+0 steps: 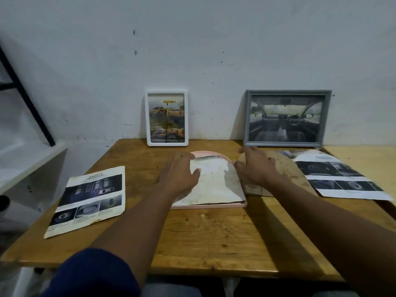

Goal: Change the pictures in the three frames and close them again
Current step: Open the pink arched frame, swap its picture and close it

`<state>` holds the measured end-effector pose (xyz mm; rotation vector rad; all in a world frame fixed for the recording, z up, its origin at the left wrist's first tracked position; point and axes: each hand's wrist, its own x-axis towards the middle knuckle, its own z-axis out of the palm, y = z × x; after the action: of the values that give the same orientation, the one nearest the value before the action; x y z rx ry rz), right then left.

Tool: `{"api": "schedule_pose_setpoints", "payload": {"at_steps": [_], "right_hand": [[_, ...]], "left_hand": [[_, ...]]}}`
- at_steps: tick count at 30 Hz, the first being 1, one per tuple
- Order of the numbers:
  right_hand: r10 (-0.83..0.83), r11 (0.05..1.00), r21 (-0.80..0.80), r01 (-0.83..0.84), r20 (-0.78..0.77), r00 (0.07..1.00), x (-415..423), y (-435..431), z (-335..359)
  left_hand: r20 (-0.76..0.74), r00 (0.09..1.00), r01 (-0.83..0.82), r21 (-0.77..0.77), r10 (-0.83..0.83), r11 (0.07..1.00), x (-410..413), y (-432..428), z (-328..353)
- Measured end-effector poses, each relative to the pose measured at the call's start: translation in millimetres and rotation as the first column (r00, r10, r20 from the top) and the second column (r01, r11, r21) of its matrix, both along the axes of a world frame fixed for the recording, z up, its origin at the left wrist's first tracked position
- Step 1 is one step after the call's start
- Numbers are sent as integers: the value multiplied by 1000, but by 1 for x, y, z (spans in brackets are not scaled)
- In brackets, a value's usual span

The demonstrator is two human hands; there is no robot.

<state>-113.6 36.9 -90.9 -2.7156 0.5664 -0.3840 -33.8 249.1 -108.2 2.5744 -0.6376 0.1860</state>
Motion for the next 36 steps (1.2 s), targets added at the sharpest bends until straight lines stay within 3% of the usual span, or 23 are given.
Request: {"api": "schedule_pose_setpoints", "payload": {"at_steps": [3, 6, 9, 17, 25, 29, 33, 36], "right_hand": [[-226, 974, -47, 223, -72, 971, -20, -41, 5], [-367, 929, -50, 367, -257, 894, -44, -76, 2], [-406, 907, -33, 419, -329, 853, -59, -88, -6], [-430, 885, 32, 465, -332, 840, -52, -91, -6], [-426, 834, 256, 490, -268, 864, -45, -102, -3], [-405, 821, 391, 416, -114, 907, -45, -101, 12], [-380, 870, 350, 348, 23, 925, -43, -107, 30], [-402, 880, 327, 344, 130, 906, -37, -117, 46]], "left_hand": [[-18, 995, 104, 87, -103, 991, -8, -22, -1], [-48, 983, 180, 152, -175, 972, -17, -39, -5], [-54, 978, 209, 193, -203, 959, -21, -52, -7], [-139, 971, 225, 244, -195, 943, -17, -56, -4], [-168, 967, 226, 213, -192, 951, -18, -55, -6], [-165, 967, 224, 209, -191, 952, -18, -55, -8], [-173, 967, 217, 153, -190, 964, -16, -54, -11], [-180, 963, 196, -28, -198, 980, -13, -51, -9]]}}
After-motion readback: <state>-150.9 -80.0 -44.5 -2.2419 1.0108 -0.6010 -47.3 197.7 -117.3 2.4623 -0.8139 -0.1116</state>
